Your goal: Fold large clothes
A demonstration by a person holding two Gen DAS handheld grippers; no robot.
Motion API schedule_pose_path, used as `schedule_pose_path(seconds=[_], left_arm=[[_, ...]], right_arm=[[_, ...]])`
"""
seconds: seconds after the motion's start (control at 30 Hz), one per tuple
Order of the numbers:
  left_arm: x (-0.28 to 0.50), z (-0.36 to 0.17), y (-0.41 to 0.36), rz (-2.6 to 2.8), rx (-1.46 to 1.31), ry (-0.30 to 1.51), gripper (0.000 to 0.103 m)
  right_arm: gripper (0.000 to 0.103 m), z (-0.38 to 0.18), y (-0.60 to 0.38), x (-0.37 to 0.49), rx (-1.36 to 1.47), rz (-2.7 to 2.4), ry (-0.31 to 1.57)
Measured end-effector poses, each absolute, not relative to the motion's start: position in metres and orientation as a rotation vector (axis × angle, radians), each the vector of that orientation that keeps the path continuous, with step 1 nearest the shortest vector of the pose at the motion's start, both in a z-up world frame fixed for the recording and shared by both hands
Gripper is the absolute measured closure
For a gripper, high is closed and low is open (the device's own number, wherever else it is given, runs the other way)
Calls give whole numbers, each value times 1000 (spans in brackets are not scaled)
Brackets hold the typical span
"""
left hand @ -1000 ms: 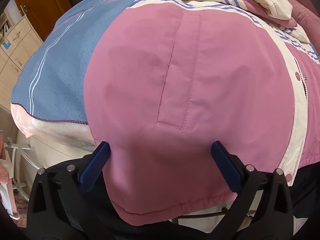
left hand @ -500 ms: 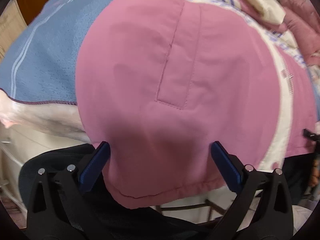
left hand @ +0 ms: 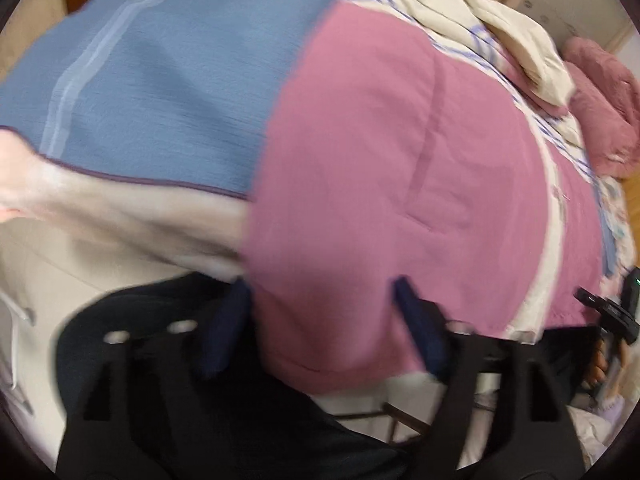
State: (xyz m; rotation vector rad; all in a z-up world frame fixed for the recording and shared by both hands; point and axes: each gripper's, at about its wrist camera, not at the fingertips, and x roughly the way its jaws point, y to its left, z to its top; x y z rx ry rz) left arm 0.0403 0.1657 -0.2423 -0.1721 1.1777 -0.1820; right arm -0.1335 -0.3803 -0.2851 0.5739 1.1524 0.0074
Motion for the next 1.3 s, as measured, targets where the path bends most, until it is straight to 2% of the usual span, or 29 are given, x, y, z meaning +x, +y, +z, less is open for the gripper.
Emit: schedule_pose_path(seconds=[0.07, 0.27, 0.33, 0.37, 0.4, 0.43, 0.47, 0.5, 0.53, 0.57, 0.67, 0.9, 1.13, 1.3], left_arm=[[39, -243, 177, -131, -165, 1181, 14], [41, -251, 171, -224, -171, 1193, 14], [43, -260, 163, -316, -222, 1224, 32], [43, -262, 161, -323, -224, 1229, 34], [43, -263, 159, -331, -216, 1231, 44], [41, -260, 158, -361, -221, 1231, 59], [40, -256, 158, -390, -239, 1233, 68], [38, -249, 161, -449, -273, 1233, 83], [34, -243, 163, -496, -292, 1223, 88], [32, -235, 164, -540, -304, 1203, 89], [26, -205, 162, -698, -350, 1103, 90], [67, -143, 122, -987, -457, 940, 90], [211, -68, 104, -805, -523, 798, 90], [324, -76, 127, -537, -666, 782, 90]], right_arm=[[25, -289, -382, -133, 568, -24, 1165], [23, -297, -382, -132, 611, 7, 1152], [23, -297, -381, -132, 611, 13, 1147], [27, -295, -379, -131, 601, 18, 1148], [31, -293, -373, -128, 579, 31, 1155], [44, -291, -371, -130, 551, 54, 1163], [60, -286, -366, -130, 523, 89, 1166], [66, -281, -362, -129, 504, 129, 1168], [75, -276, -359, -129, 485, 165, 1168], [82, -268, -357, -128, 469, 217, 1163], [88, -245, -353, -122, 516, 379, 1100], [89, -160, -343, -58, 611, 644, 816], [90, -100, -400, 83, 748, 440, 628], [90, -120, -478, 170, 918, 211, 558]])
